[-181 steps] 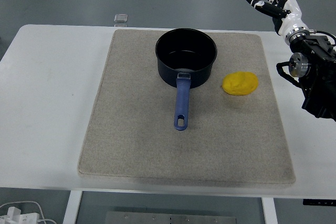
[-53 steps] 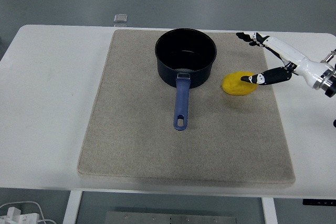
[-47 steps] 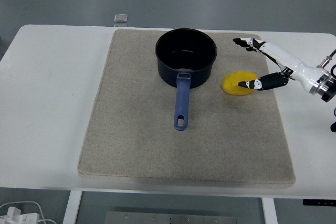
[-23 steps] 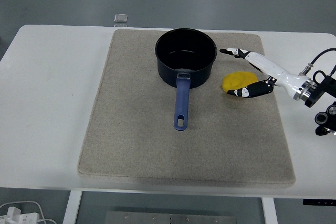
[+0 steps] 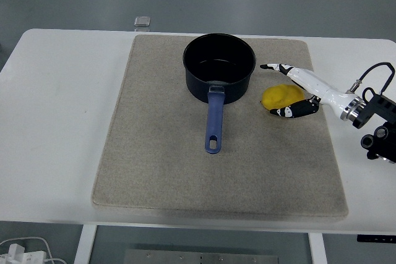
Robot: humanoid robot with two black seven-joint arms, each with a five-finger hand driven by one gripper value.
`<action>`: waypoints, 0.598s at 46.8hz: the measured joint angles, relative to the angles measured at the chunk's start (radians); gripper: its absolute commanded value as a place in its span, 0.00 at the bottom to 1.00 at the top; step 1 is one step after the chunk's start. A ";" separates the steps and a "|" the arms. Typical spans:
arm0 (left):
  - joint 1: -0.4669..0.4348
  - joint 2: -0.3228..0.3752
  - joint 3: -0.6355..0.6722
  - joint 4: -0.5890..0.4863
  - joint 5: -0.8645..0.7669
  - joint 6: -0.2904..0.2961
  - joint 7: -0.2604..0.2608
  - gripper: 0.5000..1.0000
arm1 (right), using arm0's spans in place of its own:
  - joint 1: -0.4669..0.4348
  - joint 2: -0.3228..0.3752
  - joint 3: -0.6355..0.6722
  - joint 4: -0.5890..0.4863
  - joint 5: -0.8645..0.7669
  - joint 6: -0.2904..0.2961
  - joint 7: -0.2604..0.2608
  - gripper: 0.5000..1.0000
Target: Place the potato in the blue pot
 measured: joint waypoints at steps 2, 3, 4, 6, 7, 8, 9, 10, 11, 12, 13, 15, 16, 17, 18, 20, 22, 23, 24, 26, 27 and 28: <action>0.000 0.000 0.000 0.000 0.000 0.000 0.000 1.00 | 0.000 0.000 0.000 -0.006 -0.003 0.000 0.000 0.86; 0.000 0.000 0.000 0.000 0.000 0.000 0.000 1.00 | 0.000 0.000 0.000 -0.006 -0.004 0.000 0.000 0.86; 0.000 0.000 0.000 0.000 0.000 0.000 0.000 1.00 | -0.001 0.000 0.000 -0.007 -0.004 0.000 0.000 0.86; 0.001 0.000 0.000 0.000 0.000 0.000 0.000 1.00 | -0.002 -0.001 0.000 -0.010 -0.004 0.000 0.000 0.86; 0.001 0.000 0.000 0.000 0.000 0.000 0.000 1.00 | -0.002 -0.001 0.000 -0.011 -0.004 0.000 0.000 0.86; 0.001 0.000 0.000 0.000 0.000 0.000 0.000 1.00 | -0.002 -0.002 0.000 -0.012 -0.004 0.000 0.000 0.86; 0.001 0.000 0.000 0.000 0.000 0.000 0.000 1.00 | -0.003 -0.002 0.000 -0.012 -0.004 0.000 0.001 0.86; 0.001 0.000 0.000 0.000 0.000 0.000 0.000 1.00 | -0.004 -0.002 0.000 -0.012 -0.004 0.000 0.001 0.86; 0.000 0.000 0.000 0.000 0.000 0.000 0.000 1.00 | -0.004 -0.002 0.000 -0.013 -0.004 0.000 0.001 0.86; 0.000 0.000 0.000 0.000 0.000 0.000 0.000 1.00 | -0.005 -0.002 0.000 -0.013 -0.004 0.000 0.002 0.86; 0.000 0.000 0.000 0.000 0.001 0.000 0.000 1.00 | -0.006 -0.003 0.000 -0.013 -0.004 0.000 0.004 0.86; 0.000 0.000 0.000 0.000 0.001 0.000 0.001 1.00 | -0.009 -0.003 0.000 -0.013 -0.004 0.000 0.007 0.87; 0.000 0.000 0.000 0.000 0.001 0.000 0.001 1.00 | -0.011 -0.004 0.000 -0.013 -0.004 0.000 0.008 0.87; 0.000 0.000 0.000 0.000 0.000 0.000 0.001 1.00 | -0.012 -0.004 0.000 -0.013 -0.004 0.000 0.009 0.87; 0.000 0.000 0.000 0.000 0.000 0.000 0.001 1.00 | -0.012 -0.005 0.000 -0.013 -0.004 0.000 0.010 0.87; 0.000 0.000 0.000 0.000 0.000 0.000 0.001 1.00 | -0.013 -0.006 0.001 -0.014 -0.004 0.000 0.013 0.87; 0.000 0.000 0.000 0.000 0.000 0.000 0.001 1.00 | -0.014 -0.006 0.001 -0.014 -0.004 0.000 0.019 0.87; 0.001 0.000 0.000 0.000 0.000 0.000 0.001 1.00 | -0.015 -0.006 0.001 -0.014 -0.004 0.001 0.022 0.87; 0.001 0.000 0.000 0.000 0.000 0.000 0.001 1.00 | -0.018 -0.006 0.001 -0.014 -0.004 0.002 0.025 0.87; 0.000 0.000 0.000 0.000 0.000 0.000 0.001 1.00 | -0.021 -0.006 0.001 -0.014 -0.004 0.003 0.026 0.85; 0.000 0.000 0.000 0.000 0.000 0.000 0.001 1.00 | -0.021 -0.006 0.001 -0.015 -0.004 0.003 0.027 0.80; 0.000 0.000 0.000 0.000 0.000 0.000 0.001 1.00 | -0.021 -0.006 0.001 -0.015 -0.004 0.003 0.027 0.75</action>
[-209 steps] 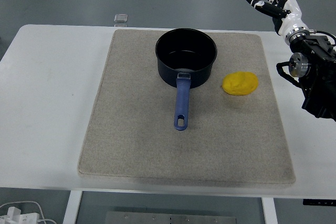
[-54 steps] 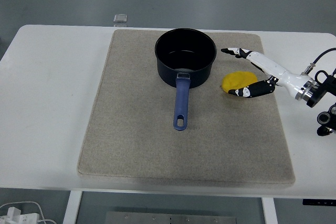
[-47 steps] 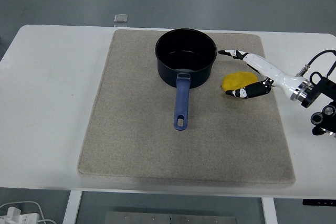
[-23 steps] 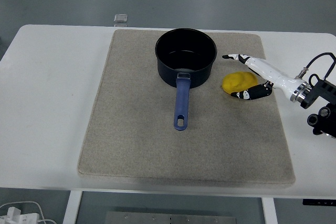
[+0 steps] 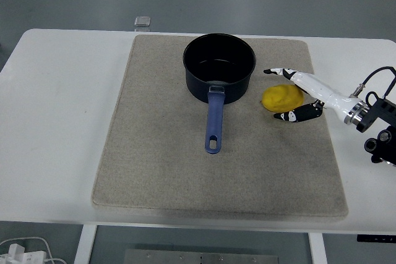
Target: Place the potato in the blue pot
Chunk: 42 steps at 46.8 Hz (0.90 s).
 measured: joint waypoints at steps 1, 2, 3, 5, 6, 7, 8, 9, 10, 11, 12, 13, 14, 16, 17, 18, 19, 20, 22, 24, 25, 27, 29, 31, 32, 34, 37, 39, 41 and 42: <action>0.001 0.000 0.000 0.000 0.000 0.000 0.000 1.00 | 0.000 0.000 0.000 0.000 0.000 0.000 0.001 0.71; 0.001 0.000 0.000 0.000 0.000 0.000 0.000 1.00 | 0.000 0.000 0.000 0.000 0.001 0.000 0.001 0.68; 0.000 0.000 0.000 0.000 0.000 0.000 0.000 1.00 | 0.000 0.001 0.001 0.000 0.002 0.001 0.001 0.66; 0.000 0.000 0.000 0.000 0.000 0.000 0.000 1.00 | 0.000 0.002 0.001 0.000 0.002 0.002 0.001 0.64; 0.000 0.000 0.000 0.000 0.000 0.000 0.000 1.00 | 0.000 0.003 0.001 0.000 0.002 0.002 0.001 0.62; 0.000 0.000 0.000 0.000 0.000 0.000 0.000 1.00 | 0.000 0.004 0.001 0.000 0.002 0.003 0.001 0.59; 0.000 0.000 0.000 0.000 0.000 0.000 0.000 1.00 | 0.000 0.004 0.001 -0.001 0.002 0.004 0.001 0.57; 0.000 0.000 0.000 0.000 0.000 0.000 0.000 1.00 | 0.000 0.004 0.000 -0.001 0.002 0.004 0.001 0.56; 0.000 0.000 0.000 0.000 0.000 0.000 0.000 1.00 | 0.000 0.005 0.000 -0.001 0.002 0.005 0.001 0.54; 0.000 0.000 0.000 0.000 0.000 0.000 0.000 1.00 | 0.000 0.005 0.000 -0.003 0.002 0.006 0.001 0.52; 0.000 0.000 0.000 0.000 0.000 0.000 -0.001 1.00 | 0.000 0.005 -0.001 -0.005 0.002 0.006 0.000 0.52; 0.000 0.000 0.000 0.000 0.000 0.000 -0.001 1.00 | 0.000 0.005 -0.001 -0.006 0.002 0.007 0.000 0.51; 0.000 0.000 0.000 0.000 0.000 0.000 -0.001 1.00 | 0.000 0.006 -0.001 -0.007 0.002 0.007 -0.001 0.48; 0.000 0.000 0.000 0.000 0.000 0.000 -0.001 1.00 | 0.000 0.006 -0.001 -0.011 0.002 0.008 -0.001 0.43; 0.000 0.000 0.000 0.000 0.000 0.000 -0.001 1.00 | 0.000 0.006 -0.001 -0.014 0.002 0.009 -0.002 0.42; 0.001 0.000 0.000 0.000 0.000 0.000 -0.001 1.00 | -0.001 0.006 -0.001 -0.018 0.002 0.009 -0.003 0.39; 0.001 0.000 0.000 0.000 0.000 0.000 -0.001 1.00 | -0.002 0.006 -0.001 -0.020 0.002 0.009 -0.004 0.34; 0.001 0.000 0.000 0.000 0.000 0.000 -0.001 1.00 | -0.004 0.006 -0.001 -0.023 0.002 0.009 -0.004 0.30; 0.001 0.000 0.000 0.000 0.000 0.000 0.000 1.00 | -0.007 0.006 -0.001 -0.031 0.002 0.009 -0.005 0.19; 0.001 0.000 0.000 0.000 0.000 0.000 0.000 1.00 | -0.008 0.006 -0.001 -0.037 0.002 0.010 -0.006 0.00; 0.000 0.000 0.000 0.000 0.000 0.000 0.000 1.00 | -0.008 0.006 -0.001 -0.039 0.002 0.011 -0.006 0.00; 0.001 0.000 0.000 0.000 0.000 0.000 0.000 1.00 | -0.008 0.008 -0.001 -0.040 0.002 0.012 -0.006 0.00; 0.001 0.000 0.000 0.000 0.000 0.000 0.000 1.00 | -0.008 0.014 -0.001 -0.040 0.002 0.012 -0.006 0.00; 0.001 0.000 0.000 0.000 0.000 0.000 0.000 1.00 | -0.008 0.023 -0.001 -0.040 0.002 0.013 -0.006 0.00; 0.001 0.000 0.000 0.000 0.000 0.000 0.000 1.00 | -0.008 0.027 -0.001 -0.040 0.002 0.013 -0.007 0.00; 0.001 0.000 0.000 0.000 0.000 0.000 0.000 1.00 | -0.008 0.033 -0.001 -0.040 0.002 0.014 -0.007 0.00; 0.001 0.000 0.000 0.000 0.000 0.000 -0.001 1.00 | -0.008 0.040 -0.001 -0.040 0.002 0.015 -0.010 0.00; 0.001 0.000 0.000 0.000 0.000 0.000 -0.001 1.00 | -0.008 0.042 -0.001 -0.040 0.002 0.016 -0.011 0.00; 0.001 0.000 0.000 0.000 0.000 0.000 -0.001 1.00 | -0.008 0.043 -0.001 -0.040 0.002 0.021 -0.011 0.00; 0.001 0.000 0.000 0.000 0.000 0.000 -0.001 1.00 | -0.007 0.043 -0.001 -0.040 0.001 0.023 -0.011 0.00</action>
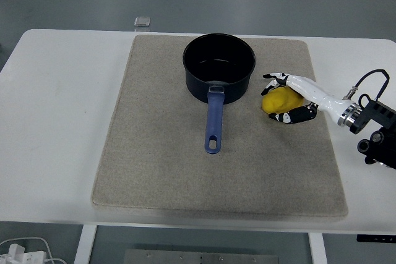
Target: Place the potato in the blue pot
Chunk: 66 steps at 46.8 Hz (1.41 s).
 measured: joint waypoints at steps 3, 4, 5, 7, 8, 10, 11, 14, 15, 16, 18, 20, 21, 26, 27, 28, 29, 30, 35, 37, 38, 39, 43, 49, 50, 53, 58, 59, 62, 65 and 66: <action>0.000 0.000 0.000 0.000 0.000 0.000 0.000 1.00 | 0.002 0.000 0.000 0.000 -0.001 0.003 0.000 0.00; 0.000 0.000 0.000 0.000 0.000 0.000 0.000 1.00 | 0.002 0.000 0.000 0.000 -0.001 0.003 0.000 0.00; 0.000 0.000 0.000 0.000 0.000 0.000 0.000 1.00 | 0.002 0.000 0.000 0.000 0.000 0.004 0.000 0.00; 0.000 0.000 0.000 0.000 0.000 0.000 0.001 1.00 | 0.003 0.000 0.000 0.000 0.001 0.004 -0.001 0.00; 0.000 0.000 0.001 0.000 0.000 0.000 0.001 1.00 | 0.003 0.000 0.000 0.000 0.001 0.004 -0.001 0.00; 0.000 0.000 0.001 0.000 0.000 0.000 0.001 1.00 | 0.004 0.000 0.000 0.000 0.003 0.004 -0.001 0.00; 0.000 0.000 0.001 0.000 0.000 0.000 0.001 1.00 | 0.004 -0.001 0.000 0.000 0.004 0.004 -0.001 0.00; 0.000 0.000 0.001 0.000 0.000 0.000 0.001 1.00 | 0.004 -0.001 0.002 0.000 0.009 0.004 -0.001 0.00; 0.000 0.000 0.001 0.000 0.000 0.000 0.001 1.00 | 0.004 -0.001 0.002 0.000 0.010 0.004 -0.001 0.00; 0.000 0.000 0.001 0.000 0.000 0.000 0.001 1.00 | 0.005 -0.001 0.002 0.000 0.011 0.004 -0.001 0.00; 0.000 0.000 0.002 0.000 0.000 0.000 0.001 1.00 | 0.005 -0.001 0.004 0.000 0.014 0.004 -0.001 0.00; 0.000 0.000 0.002 0.000 0.000 0.000 0.001 1.00 | 0.005 -0.001 0.004 0.000 0.015 0.004 -0.001 0.00; 0.000 0.000 0.002 -0.001 0.000 0.000 0.001 1.00 | 0.005 -0.001 0.004 0.000 0.016 0.004 -0.001 0.00; 0.000 0.000 0.002 -0.001 0.000 0.000 0.001 1.00 | 0.005 -0.003 0.005 0.000 0.016 0.004 -0.001 0.00; 0.000 0.000 0.002 -0.001 0.000 0.000 0.001 1.00 | 0.005 -0.003 0.006 0.000 0.016 0.004 -0.002 0.00; 0.000 0.000 0.002 -0.001 0.000 0.000 0.001 1.00 | 0.005 -0.003 0.006 0.000 0.016 0.004 -0.002 0.00; 0.000 0.000 0.002 -0.001 0.001 0.000 0.001 1.00 | 0.005 -0.003 0.006 0.000 0.016 0.004 -0.002 0.00; 0.000 0.000 0.002 -0.001 0.000 0.000 0.001 1.00 | 0.005 -0.003 0.006 0.000 0.016 0.004 -0.002 0.00; 0.000 0.000 0.002 -0.002 0.001 0.000 0.001 1.00 | 0.005 -0.003 0.007 0.000 0.017 0.004 -0.003 0.00; 0.000 0.000 0.002 -0.002 0.000 0.000 0.001 1.00 | 0.005 -0.003 0.007 0.000 0.018 0.004 -0.003 0.00; 0.000 0.000 0.002 -0.002 0.000 0.000 0.001 1.00 | 0.005 -0.004 0.007 0.000 0.018 0.004 -0.003 0.00; 0.000 0.000 0.002 -0.002 0.000 0.000 0.001 1.00 | 0.005 -0.004 0.007 0.000 0.018 0.004 -0.003 0.00; 0.000 0.000 0.002 -0.002 0.001 0.000 0.001 1.00 | 0.005 -0.005 0.008 0.000 0.019 0.004 -0.003 0.00; 0.000 0.000 0.003 -0.003 0.001 0.000 0.001 1.00 | 0.005 -0.007 0.010 0.000 0.022 0.004 -0.003 0.00; 0.000 0.000 0.003 -0.003 0.002 0.000 0.001 1.00 | 0.005 -0.008 0.011 0.000 0.022 0.004 -0.003 0.00; -0.001 0.000 0.003 -0.003 0.002 -0.001 0.001 1.00 | 0.005 -0.009 0.013 0.001 0.022 0.004 -0.003 0.00; -0.001 0.000 0.003 -0.003 0.002 -0.001 0.001 1.00 | 0.007 -0.015 0.017 0.001 0.023 0.004 -0.003 0.00; -0.001 0.000 0.003 -0.003 0.002 -0.002 0.001 1.00 | 0.008 -0.017 0.017 0.002 0.024 0.004 -0.003 0.00; -0.001 0.000 0.003 -0.003 0.002 -0.002 0.001 1.00 | 0.010 -0.019 0.019 0.002 0.024 0.006 -0.003 0.00; -0.001 0.000 0.003 -0.003 0.002 -0.002 0.001 1.00 | 0.010 -0.021 0.019 0.002 0.024 0.007 -0.003 0.00; -0.001 0.000 0.003 -0.003 0.002 -0.002 0.001 1.00 | 0.010 -0.021 0.019 0.002 0.024 0.007 -0.003 0.00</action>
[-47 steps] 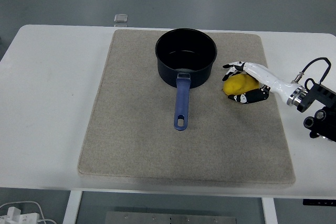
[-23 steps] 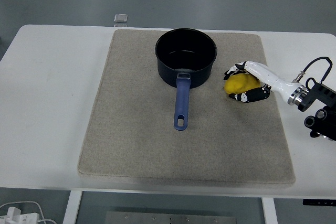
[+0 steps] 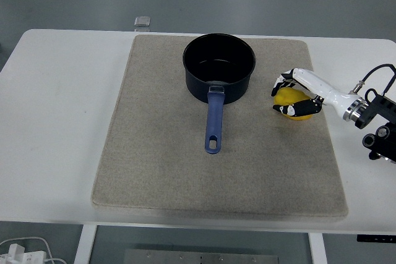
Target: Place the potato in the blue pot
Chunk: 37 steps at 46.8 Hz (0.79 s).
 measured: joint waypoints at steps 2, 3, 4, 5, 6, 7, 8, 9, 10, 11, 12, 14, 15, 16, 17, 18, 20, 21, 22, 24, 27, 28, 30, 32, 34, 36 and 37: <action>0.000 0.000 0.000 0.000 0.000 0.000 0.000 1.00 | 0.000 0.000 0.000 0.000 0.000 0.000 0.000 0.00; 0.000 0.000 0.000 0.000 0.000 0.000 0.000 1.00 | 0.000 0.000 0.000 0.000 0.000 0.000 0.000 0.00; 0.000 0.000 0.000 0.000 0.000 0.000 0.000 1.00 | 0.000 0.000 0.001 0.000 0.000 0.000 0.000 0.00; 0.000 0.000 0.000 0.000 0.000 0.000 0.000 1.00 | 0.000 0.000 0.001 0.000 0.000 0.000 0.000 0.00; 0.000 0.000 0.000 0.000 0.000 0.000 0.000 1.00 | 0.000 0.001 0.002 0.000 0.000 0.000 0.000 0.00; -0.001 0.000 0.000 0.000 0.000 0.000 0.000 1.00 | 0.000 0.002 0.002 0.000 0.000 0.000 0.000 0.00; -0.001 0.000 0.000 0.000 0.000 0.000 0.000 1.00 | 0.000 0.003 0.002 0.000 0.000 0.000 0.000 0.00; -0.001 0.000 0.000 0.000 0.000 0.000 0.000 1.00 | 0.000 0.004 0.002 0.000 0.000 0.000 0.000 0.00; -0.001 0.000 0.000 0.001 0.000 0.000 0.000 1.00 | -0.001 0.005 0.002 0.000 0.000 0.000 0.000 0.00; -0.001 0.000 0.000 0.001 0.000 0.000 0.000 1.00 | -0.002 0.005 0.002 0.000 0.000 0.000 0.000 0.00; -0.001 0.000 0.000 0.001 0.000 0.000 0.000 1.00 | -0.003 0.006 0.002 0.000 0.000 0.000 0.000 0.00; 0.000 0.000 0.000 0.001 0.000 0.000 0.000 1.00 | -0.005 0.006 0.003 0.000 0.000 -0.001 0.000 0.00; 0.000 0.000 0.000 0.001 0.000 0.000 0.000 1.00 | -0.006 0.006 0.003 0.000 0.000 -0.001 0.000 0.00; 0.000 0.000 0.000 0.001 0.000 0.000 0.000 1.00 | -0.006 0.006 0.003 0.000 0.000 -0.001 0.000 0.00; 0.000 0.000 0.000 0.001 0.000 0.000 0.000 1.00 | -0.007 0.007 0.003 0.000 0.000 -0.001 0.000 0.00; 0.000 0.000 0.000 0.001 0.000 0.001 0.000 1.00 | -0.008 0.007 0.003 0.000 0.000 -0.001 0.000 0.00; -0.001 0.000 0.000 0.002 0.000 0.001 0.000 1.00 | -0.009 0.007 0.003 0.000 0.000 -0.001 0.000 0.00; 0.000 0.000 0.000 0.002 0.000 0.001 0.000 1.00 | -0.010 0.007 0.003 0.000 0.000 -0.001 0.000 0.00; 0.000 0.000 0.000 0.002 0.000 0.001 0.000 1.00 | -0.010 0.007 0.003 0.000 0.000 -0.001 0.000 0.00; 0.000 0.000 0.000 0.002 0.000 0.001 0.000 1.00 | -0.012 0.007 0.003 0.000 0.000 -0.001 0.000 0.00; 0.000 0.000 0.000 0.002 0.000 0.001 0.000 1.00 | -0.014 0.008 0.003 0.000 0.000 -0.003 0.000 0.00; 0.000 0.000 0.000 0.002 0.000 0.001 0.000 1.00 | -0.015 0.009 0.003 0.000 0.000 -0.003 0.000 0.00; 0.000 0.000 0.000 0.002 0.000 0.001 0.000 1.00 | -0.019 0.009 0.004 0.000 0.000 -0.004 0.000 0.00; 0.000 0.000 0.000 0.002 0.000 0.001 0.000 1.00 | -0.027 0.009 0.005 0.000 0.000 -0.006 0.000 0.00; 0.000 0.000 -0.001 0.002 0.000 0.001 0.000 1.00 | -0.034 0.007 0.005 0.000 0.000 -0.006 0.000 0.00; 0.000 0.000 -0.001 0.002 0.000 0.001 0.000 1.00 | -0.038 0.008 0.011 -0.001 0.001 -0.008 0.000 0.03; 0.000 0.000 -0.001 0.002 0.000 0.001 0.000 1.00 | -0.041 0.008 0.018 -0.002 0.001 -0.008 0.000 0.11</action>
